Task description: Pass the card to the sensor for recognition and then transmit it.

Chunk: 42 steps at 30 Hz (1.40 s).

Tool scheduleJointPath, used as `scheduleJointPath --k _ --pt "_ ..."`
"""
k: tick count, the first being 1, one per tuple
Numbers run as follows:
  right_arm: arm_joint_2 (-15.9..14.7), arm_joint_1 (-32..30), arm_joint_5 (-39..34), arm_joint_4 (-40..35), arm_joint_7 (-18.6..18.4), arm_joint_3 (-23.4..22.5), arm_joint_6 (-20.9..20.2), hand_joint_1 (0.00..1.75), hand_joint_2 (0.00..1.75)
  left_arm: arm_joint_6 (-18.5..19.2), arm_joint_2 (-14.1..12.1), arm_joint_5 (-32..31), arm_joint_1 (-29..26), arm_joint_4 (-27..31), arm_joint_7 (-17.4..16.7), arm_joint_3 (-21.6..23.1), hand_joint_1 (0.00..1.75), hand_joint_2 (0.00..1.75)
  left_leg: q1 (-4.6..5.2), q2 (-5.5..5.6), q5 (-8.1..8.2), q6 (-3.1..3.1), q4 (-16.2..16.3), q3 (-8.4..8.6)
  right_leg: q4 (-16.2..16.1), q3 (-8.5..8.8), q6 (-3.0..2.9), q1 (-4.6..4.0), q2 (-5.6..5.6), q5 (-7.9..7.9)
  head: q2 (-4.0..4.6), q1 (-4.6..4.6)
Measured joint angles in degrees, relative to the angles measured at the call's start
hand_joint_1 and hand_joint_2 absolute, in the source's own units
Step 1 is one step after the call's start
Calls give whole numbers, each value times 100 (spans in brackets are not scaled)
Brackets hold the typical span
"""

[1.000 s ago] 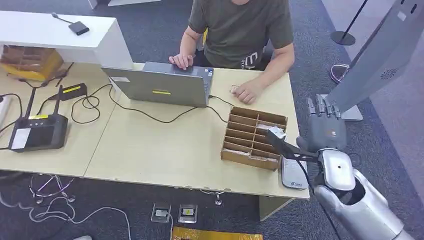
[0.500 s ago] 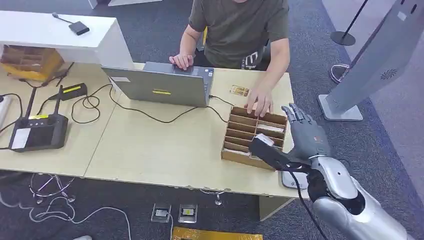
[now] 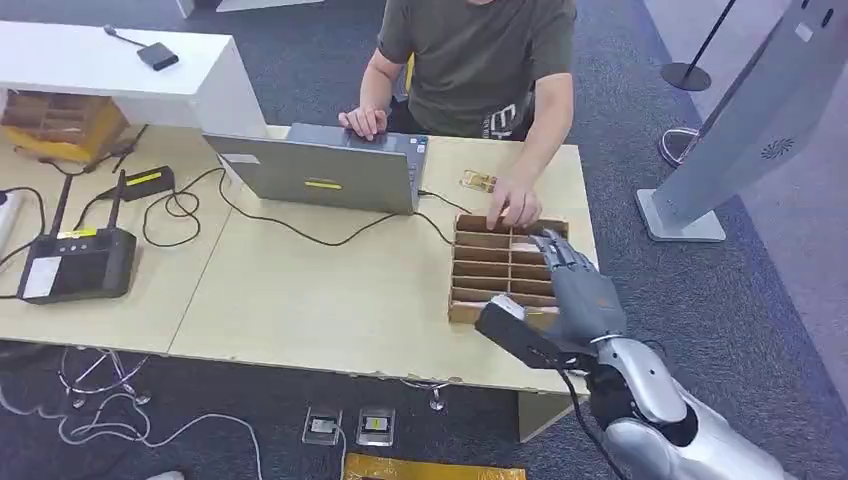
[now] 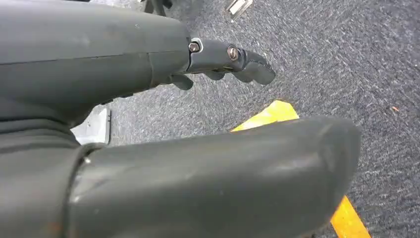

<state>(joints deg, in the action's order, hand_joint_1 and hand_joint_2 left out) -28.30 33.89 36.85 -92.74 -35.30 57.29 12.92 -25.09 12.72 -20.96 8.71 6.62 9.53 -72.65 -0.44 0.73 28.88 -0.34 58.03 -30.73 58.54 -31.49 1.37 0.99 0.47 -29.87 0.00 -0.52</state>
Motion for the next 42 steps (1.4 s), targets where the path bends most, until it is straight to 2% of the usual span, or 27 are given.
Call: scheduleJointPath --k 12,21,36,42 --pt "81 -23 472 512 112 400 260 0 175 35 2 -44 2 0 0 0 0 0 0 0 0 0 0 -1 0 0 0 0 0 0 0 -2" --pt "240 -23 1361 1038 173 614 518 0 175 37 2 -107 2 0 0 -4 0 0 0 1 0 0 0 -1 0 0 0 0 1 0 0 0" --pt "606 40 1403 1784 404 750 450 0 175 -76 81 -55 2 0 0 -2 0 0 0 1 0 0 0 -1 0 0 0 0 1 0 0 0" --pt "704 93 1351 1982 271 789 361 0 175 -72 81 -101 2 0 0 -2 0 0 0 1 0 0 0 -1 0 0 0 0 1 0 0 0"
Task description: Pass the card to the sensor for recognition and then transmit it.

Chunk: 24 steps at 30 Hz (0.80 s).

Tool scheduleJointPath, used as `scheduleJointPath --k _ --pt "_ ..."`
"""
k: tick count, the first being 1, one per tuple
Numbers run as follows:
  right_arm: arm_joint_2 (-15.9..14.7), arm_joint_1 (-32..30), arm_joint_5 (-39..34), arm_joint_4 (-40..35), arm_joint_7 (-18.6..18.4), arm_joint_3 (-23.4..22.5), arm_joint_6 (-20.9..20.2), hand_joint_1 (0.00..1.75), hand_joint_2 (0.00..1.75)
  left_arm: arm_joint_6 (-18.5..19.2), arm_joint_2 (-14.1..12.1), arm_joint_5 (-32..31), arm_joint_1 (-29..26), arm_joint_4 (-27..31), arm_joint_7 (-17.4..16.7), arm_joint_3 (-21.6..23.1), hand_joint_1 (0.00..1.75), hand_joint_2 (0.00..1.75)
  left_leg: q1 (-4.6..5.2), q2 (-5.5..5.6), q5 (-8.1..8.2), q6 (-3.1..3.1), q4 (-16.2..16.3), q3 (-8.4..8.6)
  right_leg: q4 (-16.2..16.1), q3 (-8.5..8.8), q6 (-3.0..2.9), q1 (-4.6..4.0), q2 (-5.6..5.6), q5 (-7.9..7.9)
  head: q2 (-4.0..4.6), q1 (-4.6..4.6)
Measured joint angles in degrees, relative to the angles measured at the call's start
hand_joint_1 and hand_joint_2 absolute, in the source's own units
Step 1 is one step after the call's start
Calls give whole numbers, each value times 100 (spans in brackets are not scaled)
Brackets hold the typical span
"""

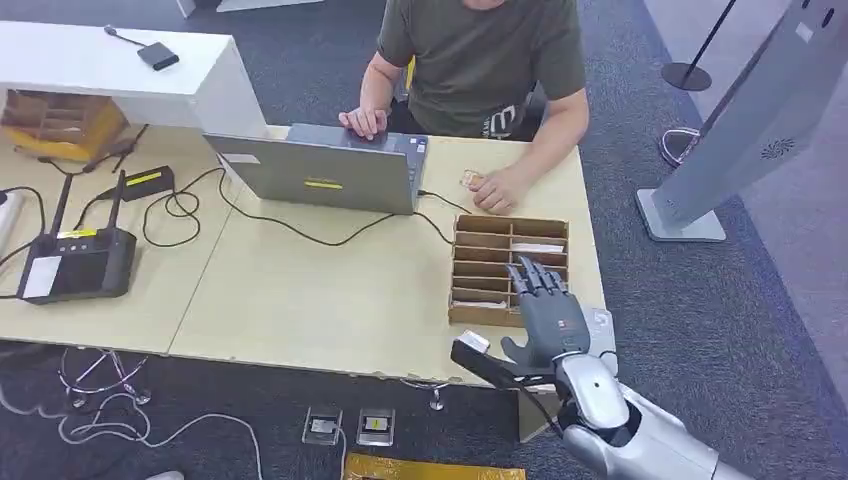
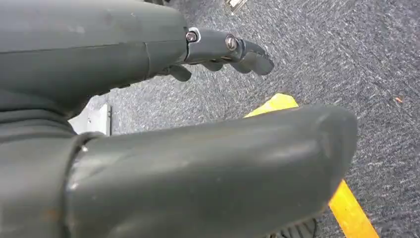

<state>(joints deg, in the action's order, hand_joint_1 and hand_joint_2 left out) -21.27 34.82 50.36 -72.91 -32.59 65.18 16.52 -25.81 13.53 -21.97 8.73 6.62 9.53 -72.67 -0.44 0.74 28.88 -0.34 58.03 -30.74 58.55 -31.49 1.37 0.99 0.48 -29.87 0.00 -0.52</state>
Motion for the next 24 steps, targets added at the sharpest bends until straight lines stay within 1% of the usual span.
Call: scheduleJointPath --k 14,24 --pt "17 5 171 157 -380 -48 39 0 175 13 0 -96 -1 0 0 0 0 0 0 0 0 0 0 1 0 0 0 0 -1 0 0 2" --pt "17 -9 249 162 -411 -107 39 0 175 15 0 -140 -1 0 0 2 0 0 0 -1 0 0 0 2 0 0 0 0 -2 0 0 0"
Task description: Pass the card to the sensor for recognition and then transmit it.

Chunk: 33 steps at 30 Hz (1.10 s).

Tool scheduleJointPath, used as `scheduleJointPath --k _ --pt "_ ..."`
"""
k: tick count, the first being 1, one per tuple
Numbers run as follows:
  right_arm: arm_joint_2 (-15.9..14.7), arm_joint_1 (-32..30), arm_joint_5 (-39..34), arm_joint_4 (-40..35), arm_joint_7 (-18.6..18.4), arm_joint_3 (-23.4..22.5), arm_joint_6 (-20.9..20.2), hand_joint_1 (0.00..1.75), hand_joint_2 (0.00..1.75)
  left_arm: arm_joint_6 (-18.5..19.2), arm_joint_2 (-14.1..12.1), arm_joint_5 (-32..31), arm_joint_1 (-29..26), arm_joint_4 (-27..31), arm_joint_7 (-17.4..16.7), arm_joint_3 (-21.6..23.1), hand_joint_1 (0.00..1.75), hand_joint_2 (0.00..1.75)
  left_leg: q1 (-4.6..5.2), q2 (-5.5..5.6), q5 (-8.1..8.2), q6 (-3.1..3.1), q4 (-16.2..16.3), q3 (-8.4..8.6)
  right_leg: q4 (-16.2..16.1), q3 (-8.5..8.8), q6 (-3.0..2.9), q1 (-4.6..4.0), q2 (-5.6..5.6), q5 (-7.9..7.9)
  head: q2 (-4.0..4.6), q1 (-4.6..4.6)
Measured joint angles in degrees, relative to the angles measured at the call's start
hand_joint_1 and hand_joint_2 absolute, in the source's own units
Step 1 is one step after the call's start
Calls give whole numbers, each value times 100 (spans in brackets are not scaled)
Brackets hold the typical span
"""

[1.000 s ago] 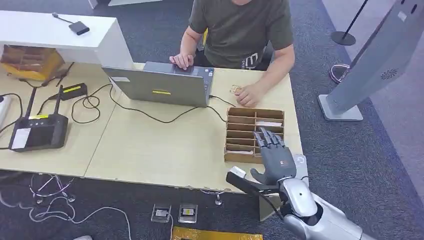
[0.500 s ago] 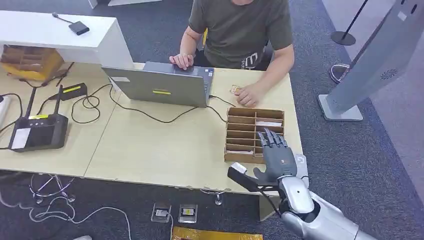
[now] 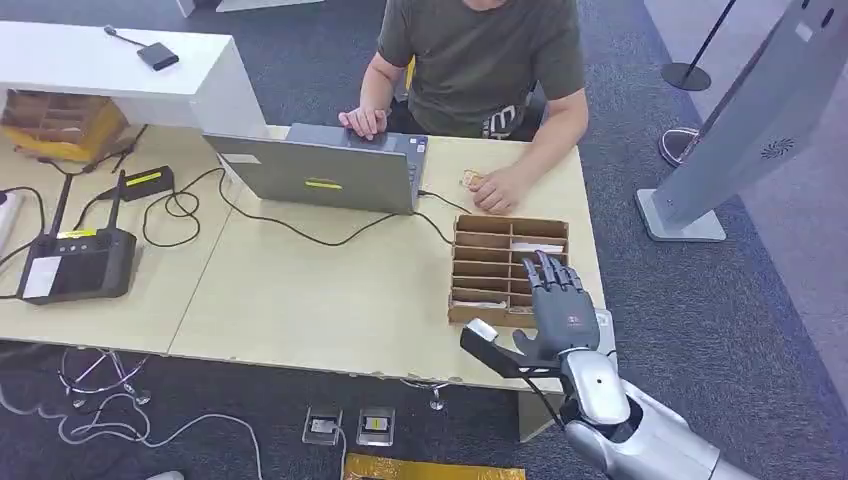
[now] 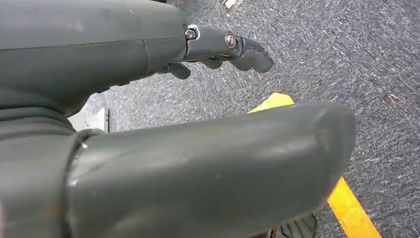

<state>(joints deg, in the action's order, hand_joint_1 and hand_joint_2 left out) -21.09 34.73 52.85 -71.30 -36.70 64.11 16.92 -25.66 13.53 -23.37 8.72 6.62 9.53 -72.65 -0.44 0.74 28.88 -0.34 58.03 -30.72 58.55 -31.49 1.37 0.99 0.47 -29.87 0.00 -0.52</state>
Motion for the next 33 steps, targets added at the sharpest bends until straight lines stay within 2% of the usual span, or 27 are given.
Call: scheduleJointPath --k 31,32,33 --pt "236 -78 -131 636 310 -52 227 0 175 96 0 -140 -1 0 24 0 0 0 0 0 0 0 0 -1 0 0 0 0 1 0 0 0" --pt "236 -74 -133 654 310 -52 236 93 175 96 0 -144 -1 0 26 0 0 0 0 0 0 0 0 -1 0 1 0 0 1 0 0 0" --pt "243 -71 -142 673 317 -52 251 175 175 96 0 -157 -1 0 28 0 0 0 0 0 0 0 0 -1 0 1 0 0 1 0 0 0"
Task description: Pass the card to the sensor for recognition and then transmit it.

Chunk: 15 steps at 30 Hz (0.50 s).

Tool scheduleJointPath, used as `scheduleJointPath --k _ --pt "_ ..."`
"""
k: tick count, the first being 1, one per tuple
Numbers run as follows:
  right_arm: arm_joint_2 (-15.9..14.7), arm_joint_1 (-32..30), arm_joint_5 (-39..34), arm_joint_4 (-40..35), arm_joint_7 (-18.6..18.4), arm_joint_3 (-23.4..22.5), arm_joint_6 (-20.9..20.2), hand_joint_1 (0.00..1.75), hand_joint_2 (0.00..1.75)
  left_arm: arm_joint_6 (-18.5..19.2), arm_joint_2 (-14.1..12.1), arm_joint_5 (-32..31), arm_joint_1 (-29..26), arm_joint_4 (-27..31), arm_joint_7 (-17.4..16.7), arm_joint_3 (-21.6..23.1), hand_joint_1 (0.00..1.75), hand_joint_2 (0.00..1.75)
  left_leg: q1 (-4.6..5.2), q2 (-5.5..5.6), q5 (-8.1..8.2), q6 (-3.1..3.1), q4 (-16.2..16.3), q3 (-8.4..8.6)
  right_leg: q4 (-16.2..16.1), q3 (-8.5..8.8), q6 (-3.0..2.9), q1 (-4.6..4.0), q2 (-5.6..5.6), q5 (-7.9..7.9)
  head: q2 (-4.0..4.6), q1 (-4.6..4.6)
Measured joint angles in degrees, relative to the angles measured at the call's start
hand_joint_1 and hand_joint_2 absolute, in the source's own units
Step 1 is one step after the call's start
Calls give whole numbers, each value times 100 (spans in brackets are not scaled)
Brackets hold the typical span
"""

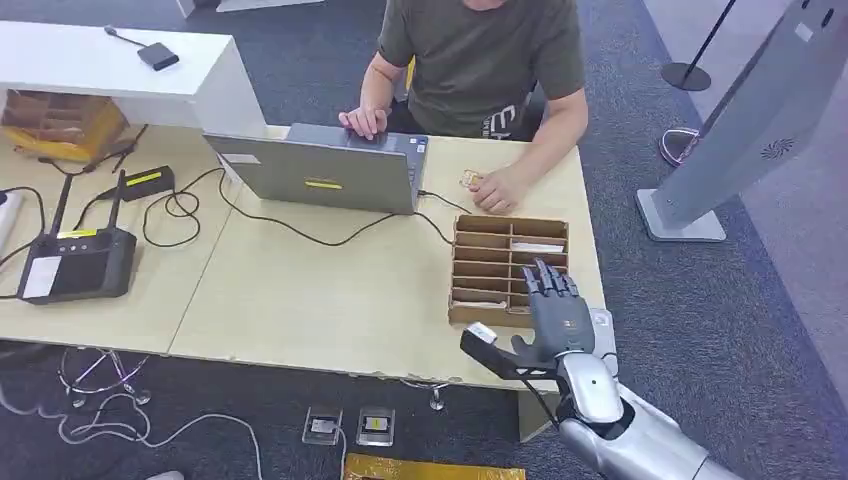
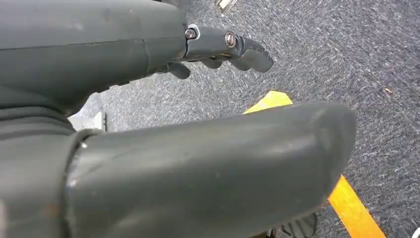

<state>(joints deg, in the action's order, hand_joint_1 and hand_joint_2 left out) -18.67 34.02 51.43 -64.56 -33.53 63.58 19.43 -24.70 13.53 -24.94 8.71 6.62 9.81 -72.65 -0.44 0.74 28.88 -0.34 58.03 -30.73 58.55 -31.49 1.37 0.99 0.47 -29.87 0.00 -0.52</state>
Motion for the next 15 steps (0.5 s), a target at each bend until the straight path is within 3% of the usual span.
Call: scheduleJointPath --k 15 --pt "140 18 -265 192 275 2 129 175 175 -13 0 -138 -1 0 13 -2 0 0 0 0 0 0 0 0 0 0 0 0 0 0 0 0"
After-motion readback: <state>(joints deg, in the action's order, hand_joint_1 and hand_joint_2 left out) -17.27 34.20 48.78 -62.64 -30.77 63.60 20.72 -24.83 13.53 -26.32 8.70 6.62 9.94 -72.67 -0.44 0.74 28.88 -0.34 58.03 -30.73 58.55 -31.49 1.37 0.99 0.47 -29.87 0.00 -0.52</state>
